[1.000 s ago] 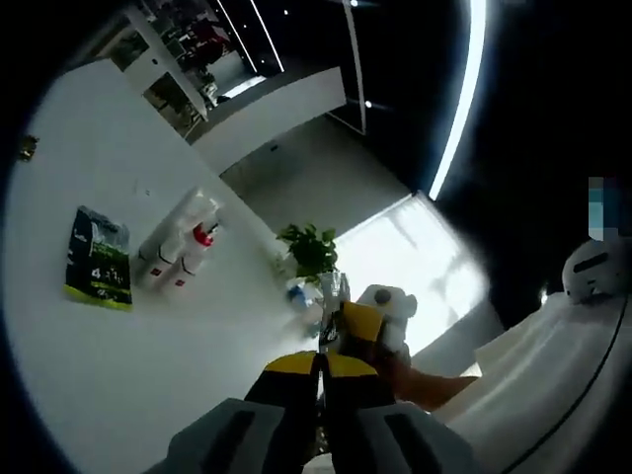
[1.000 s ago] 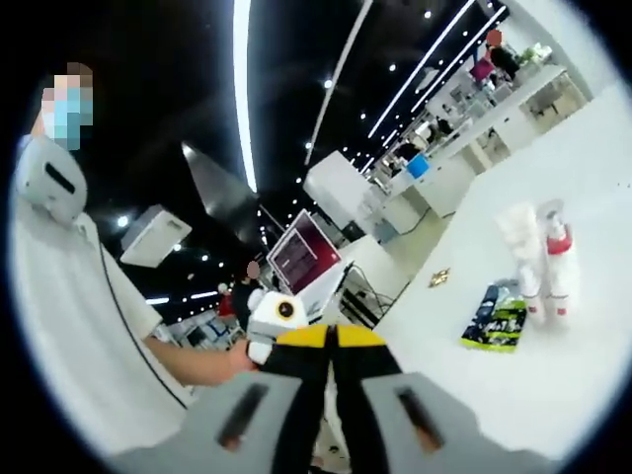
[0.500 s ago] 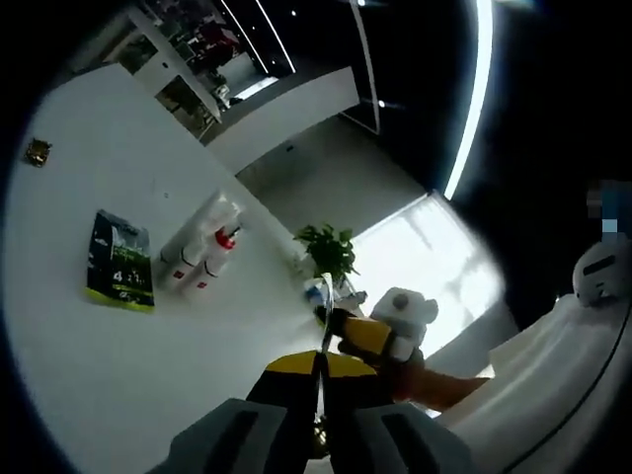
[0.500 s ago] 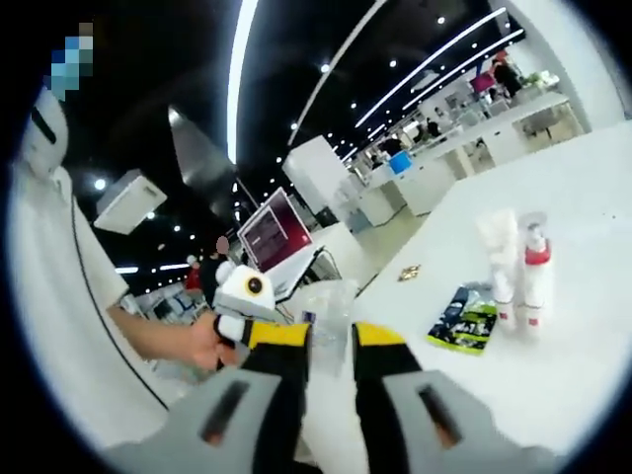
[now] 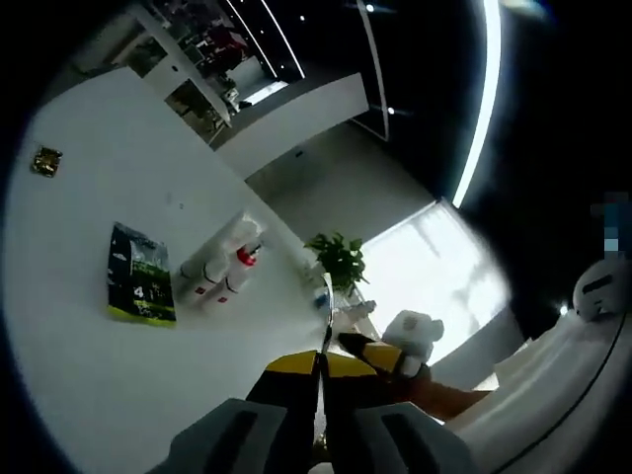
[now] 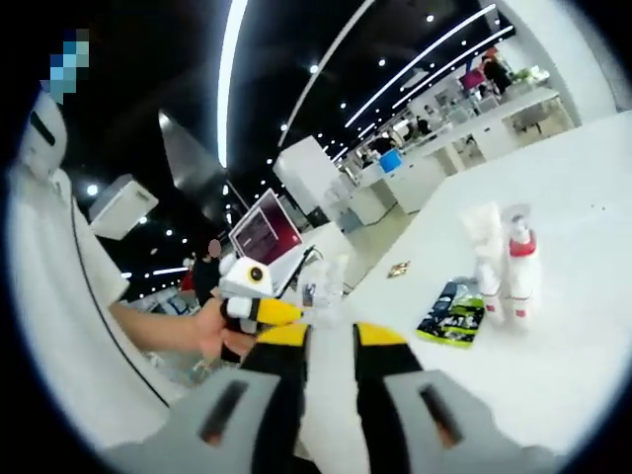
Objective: Arrange the skincare products in the storage area until every visible bottle or jar stands upright without overlapping.
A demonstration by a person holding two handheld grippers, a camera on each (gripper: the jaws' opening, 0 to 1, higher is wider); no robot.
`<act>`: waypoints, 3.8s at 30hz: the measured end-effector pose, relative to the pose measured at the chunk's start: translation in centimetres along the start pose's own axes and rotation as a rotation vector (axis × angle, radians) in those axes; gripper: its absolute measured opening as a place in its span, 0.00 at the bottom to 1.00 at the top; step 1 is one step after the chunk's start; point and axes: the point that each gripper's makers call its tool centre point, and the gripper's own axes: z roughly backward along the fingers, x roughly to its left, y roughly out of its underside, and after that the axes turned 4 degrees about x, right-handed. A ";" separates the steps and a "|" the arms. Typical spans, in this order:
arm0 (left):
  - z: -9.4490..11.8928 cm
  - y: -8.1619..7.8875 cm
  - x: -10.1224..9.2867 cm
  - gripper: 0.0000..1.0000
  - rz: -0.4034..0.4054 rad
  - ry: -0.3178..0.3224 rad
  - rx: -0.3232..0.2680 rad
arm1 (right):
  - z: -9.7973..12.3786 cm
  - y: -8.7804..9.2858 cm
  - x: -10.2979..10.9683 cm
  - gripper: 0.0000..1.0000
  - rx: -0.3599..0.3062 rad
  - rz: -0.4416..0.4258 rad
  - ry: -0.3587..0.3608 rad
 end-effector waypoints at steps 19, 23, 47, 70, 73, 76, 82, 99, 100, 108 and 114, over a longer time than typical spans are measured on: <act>0.3 -3.1 3.8 0.01 0.109 -0.085 -0.003 | 1.1 0.3 -1.2 0.20 -0.014 -0.023 0.049; 0.2 -4.0 4.8 0.01 0.118 -0.109 0.000 | 1.6 0.6 -1.5 0.20 -0.017 -0.039 0.064; 1.2 -5.8 12.5 0.01 0.220 -0.290 0.020 | 2.5 1.8 -1.0 0.20 -0.030 -0.091 0.097; 2.2 -3.8 19.1 0.01 0.274 -0.439 0.150 | 3.8 3.5 -1.6 0.21 -0.039 -0.147 0.182; 2.2 -3.7 19.5 0.01 0.278 -0.446 0.159 | 3.9 3.8 -1.6 0.21 -0.036 -0.154 0.192; 2.3 -3.7 20.1 0.01 0.288 -0.456 0.156 | 3.9 4.1 -1.6 0.21 -0.034 -0.167 0.199; 2.4 -4.5 21.1 0.01 0.307 -0.463 0.142 | 3.3 4.4 -1.7 0.22 -0.021 -0.177 0.206; 1.1 -7.5 25.5 0.01 0.366 -0.528 0.192 | 1.8 5.1 -2.3 0.23 0.014 -0.232 0.233; 0.8 -7.8 25.7 0.01 0.366 -0.534 0.201 | 1.7 5.2 -2.5 0.23 0.018 -0.236 0.236; -0.3 -9.0 27.4 0.01 0.307 -0.614 0.312 | 1.1 4.9 -2.9 0.23 0.015 -0.256 0.238; -0.5 -9.0 28.0 0.02 0.286 -0.668 0.361 | 1.0 4.8 -3.3 0.23 0.017 -0.267 0.240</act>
